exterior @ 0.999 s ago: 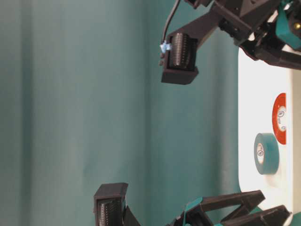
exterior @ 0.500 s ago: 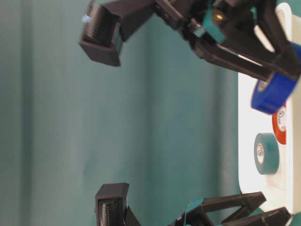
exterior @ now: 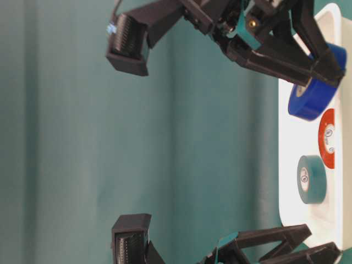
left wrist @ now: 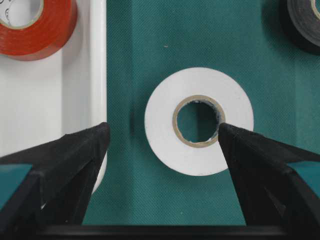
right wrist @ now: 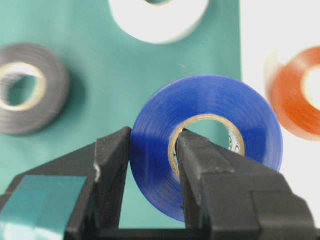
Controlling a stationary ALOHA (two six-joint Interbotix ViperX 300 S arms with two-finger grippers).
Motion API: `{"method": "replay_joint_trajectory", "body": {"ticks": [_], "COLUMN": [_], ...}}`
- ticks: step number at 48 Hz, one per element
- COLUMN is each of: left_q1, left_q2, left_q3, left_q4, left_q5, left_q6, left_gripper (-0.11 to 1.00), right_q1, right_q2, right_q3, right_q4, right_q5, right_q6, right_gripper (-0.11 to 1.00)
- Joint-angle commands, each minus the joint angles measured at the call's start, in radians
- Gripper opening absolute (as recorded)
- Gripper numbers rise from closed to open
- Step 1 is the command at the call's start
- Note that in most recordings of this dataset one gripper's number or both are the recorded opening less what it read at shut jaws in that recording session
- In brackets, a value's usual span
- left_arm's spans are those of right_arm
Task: Put the tape alternately from left to right into the white case.
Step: 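Carry the blue roll into the white tray beside the red roll, release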
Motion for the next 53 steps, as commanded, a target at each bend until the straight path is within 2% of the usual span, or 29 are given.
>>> {"method": "replay_joint_trajectory", "body": {"ticks": [1,18,33,53], "left_q1": [-0.003,-0.003,-0.003,-0.003], "left_q2": [-0.021,-0.021,-0.021,-0.021], "left_q3": [-0.012,-0.015,-0.014,-0.012], "left_q4": [-0.002,-0.002,-0.002,-0.002], "left_q5": [-0.003,-0.003,-0.003,-0.003], "left_q6": [-0.002,-0.002,-0.003,-0.003], "left_gripper": [0.65,0.65,0.65,0.65], "right_q1": [-0.028,-0.143,-0.222,-0.229], "right_q2": [-0.026,-0.021,0.029,0.058], "right_q3": [-0.008,0.008,0.006,0.008], "right_q4": [-0.005,-0.087,-0.089,-0.089], "right_q5": [0.011,0.006,-0.012,-0.023], "right_q6": [-0.002,-0.002,-0.002,-0.002], "right_gripper": [0.30,0.30,0.30,0.30]}}
